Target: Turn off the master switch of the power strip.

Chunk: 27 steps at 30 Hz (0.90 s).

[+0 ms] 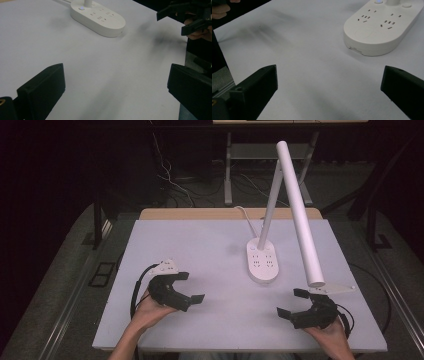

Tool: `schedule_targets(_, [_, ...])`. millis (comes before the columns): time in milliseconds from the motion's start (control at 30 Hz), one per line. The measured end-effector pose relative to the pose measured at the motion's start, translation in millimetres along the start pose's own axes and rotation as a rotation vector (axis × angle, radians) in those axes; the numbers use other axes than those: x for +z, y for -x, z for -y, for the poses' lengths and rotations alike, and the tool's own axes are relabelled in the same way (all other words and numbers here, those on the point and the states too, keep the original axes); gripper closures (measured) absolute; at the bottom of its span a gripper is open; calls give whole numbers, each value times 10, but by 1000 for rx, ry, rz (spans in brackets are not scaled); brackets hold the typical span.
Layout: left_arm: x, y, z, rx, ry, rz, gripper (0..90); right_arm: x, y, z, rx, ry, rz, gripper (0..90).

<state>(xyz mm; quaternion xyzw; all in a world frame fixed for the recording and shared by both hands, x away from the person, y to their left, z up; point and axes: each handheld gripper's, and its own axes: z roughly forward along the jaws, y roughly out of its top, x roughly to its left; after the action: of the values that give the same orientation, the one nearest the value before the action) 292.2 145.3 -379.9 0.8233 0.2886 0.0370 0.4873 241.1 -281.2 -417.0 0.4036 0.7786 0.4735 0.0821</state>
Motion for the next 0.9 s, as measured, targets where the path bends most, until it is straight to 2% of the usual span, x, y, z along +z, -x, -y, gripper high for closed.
schedule_targets(533, [127,-50,-306,39,-39,5,14,-1,4,0,-2,0,-2,2])
schedule_targets(900, [261,-95,-449,58,-65,15,17,3,7,1,-10,-2,-5,2])
